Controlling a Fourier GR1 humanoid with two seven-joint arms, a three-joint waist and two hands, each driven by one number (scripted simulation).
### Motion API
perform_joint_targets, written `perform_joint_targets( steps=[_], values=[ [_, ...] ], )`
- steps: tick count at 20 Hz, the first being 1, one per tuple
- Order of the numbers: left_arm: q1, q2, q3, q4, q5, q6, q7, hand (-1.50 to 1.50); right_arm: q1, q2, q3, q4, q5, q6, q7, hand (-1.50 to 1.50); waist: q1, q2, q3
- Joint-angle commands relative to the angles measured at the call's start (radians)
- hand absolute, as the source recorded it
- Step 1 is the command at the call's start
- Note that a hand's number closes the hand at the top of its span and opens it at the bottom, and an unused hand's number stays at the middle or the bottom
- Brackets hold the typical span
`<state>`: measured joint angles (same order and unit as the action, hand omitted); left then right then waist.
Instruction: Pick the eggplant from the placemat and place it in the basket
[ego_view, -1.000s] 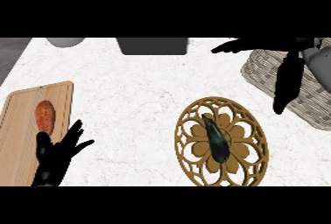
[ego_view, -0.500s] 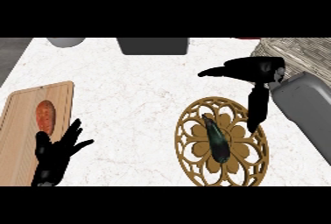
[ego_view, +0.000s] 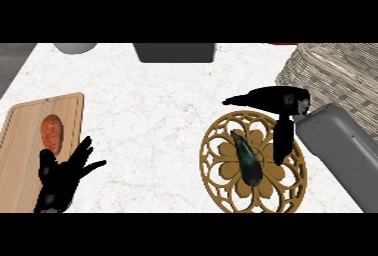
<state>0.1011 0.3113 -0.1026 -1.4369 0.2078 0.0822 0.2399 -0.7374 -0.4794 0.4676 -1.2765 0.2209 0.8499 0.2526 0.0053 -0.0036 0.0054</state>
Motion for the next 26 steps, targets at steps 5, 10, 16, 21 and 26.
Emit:
perform_joint_targets(
  steps=[5, 10, 16, 21, 26],
  values=[
    [0.036, -0.008, -0.002, -0.012, -0.043, 0.004, 0.041, 0.00, 0.034, 0.072, -0.005, 0.076, 0.157, -0.055, -0.090, -1.50, 0.007, 0.005, -0.005],
    [0.001, -0.010, 0.034, 0.059, -0.044, -0.031, 0.011, 0.00, 0.127, 0.045, -0.026, 0.005, 0.205, -0.056, -0.138, -1.50, -0.003, 0.004, -0.005],
    [0.081, -0.033, 0.004, -0.047, -0.060, -0.018, 0.048, 0.00, 0.187, 0.077, -0.013, 0.014, 0.268, -0.108, -0.194, -1.50, 0.000, 0.003, -0.005],
    [0.011, -0.025, 0.055, 0.078, -0.052, -0.049, 0.007, 0.00, 0.085, 0.108, -0.017, 0.104, 0.302, -0.016, -0.156, -1.50, 0.002, 0.006, -0.006],
    [-0.007, -0.041, 0.057, 0.055, -0.061, -0.042, 0.042, 0.00, 0.136, 0.131, 0.012, 0.119, 0.379, -0.050, -0.185, -1.50, 0.002, 0.005, -0.005]
  ],
)
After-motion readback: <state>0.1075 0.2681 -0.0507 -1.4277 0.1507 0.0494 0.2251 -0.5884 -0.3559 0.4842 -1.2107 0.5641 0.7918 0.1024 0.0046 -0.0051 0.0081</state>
